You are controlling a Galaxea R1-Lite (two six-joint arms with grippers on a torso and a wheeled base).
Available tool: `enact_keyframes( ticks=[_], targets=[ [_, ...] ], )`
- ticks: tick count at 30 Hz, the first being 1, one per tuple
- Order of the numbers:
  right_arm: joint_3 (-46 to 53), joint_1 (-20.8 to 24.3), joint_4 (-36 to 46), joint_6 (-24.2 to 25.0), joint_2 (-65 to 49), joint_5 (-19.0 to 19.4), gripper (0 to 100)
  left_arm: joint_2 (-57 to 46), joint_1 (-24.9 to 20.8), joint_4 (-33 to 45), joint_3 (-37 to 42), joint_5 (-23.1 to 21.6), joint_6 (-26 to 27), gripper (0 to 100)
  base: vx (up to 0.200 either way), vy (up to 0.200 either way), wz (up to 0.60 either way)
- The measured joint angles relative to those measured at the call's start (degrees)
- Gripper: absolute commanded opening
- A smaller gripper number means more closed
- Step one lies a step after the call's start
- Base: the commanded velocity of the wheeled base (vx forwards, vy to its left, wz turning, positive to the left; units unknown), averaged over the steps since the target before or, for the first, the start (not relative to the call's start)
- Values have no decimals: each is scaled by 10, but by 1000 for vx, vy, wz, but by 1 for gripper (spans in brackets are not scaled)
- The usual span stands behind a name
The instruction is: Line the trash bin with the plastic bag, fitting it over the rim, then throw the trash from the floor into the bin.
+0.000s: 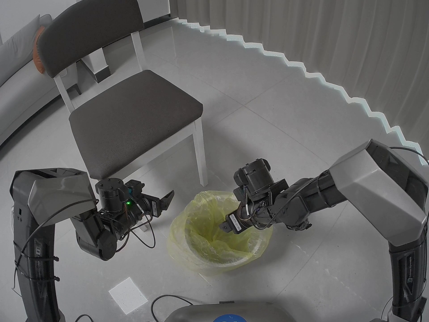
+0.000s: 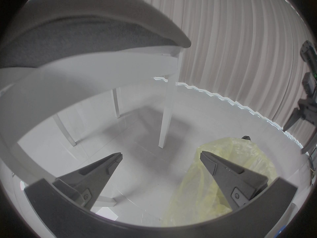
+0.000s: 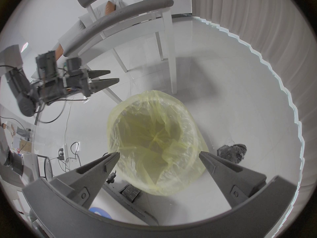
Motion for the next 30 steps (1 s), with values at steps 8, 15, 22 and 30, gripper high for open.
enact_keyframes(
  ticks=[8, 15, 22, 30],
  targets=[
    [-37, 0, 12, -63, 35, -41, 100, -30, -3, -41, 46, 1, 0, 100, 0, 0, 0],
    [-52, 7, -8, -110, 67, -73, 100, -46, -7, -70, 77, 1, 2, 100, 0, 0, 0],
    [-54, 14, -49, -147, 98, -84, 100, -60, -10, -74, 91, 2, 0, 100, 0, 0, 0],
    [-49, 28, -55, -169, 118, -88, 100, -63, -11, -102, 108, 2, 0, 100, 0, 0, 0]
  ],
)
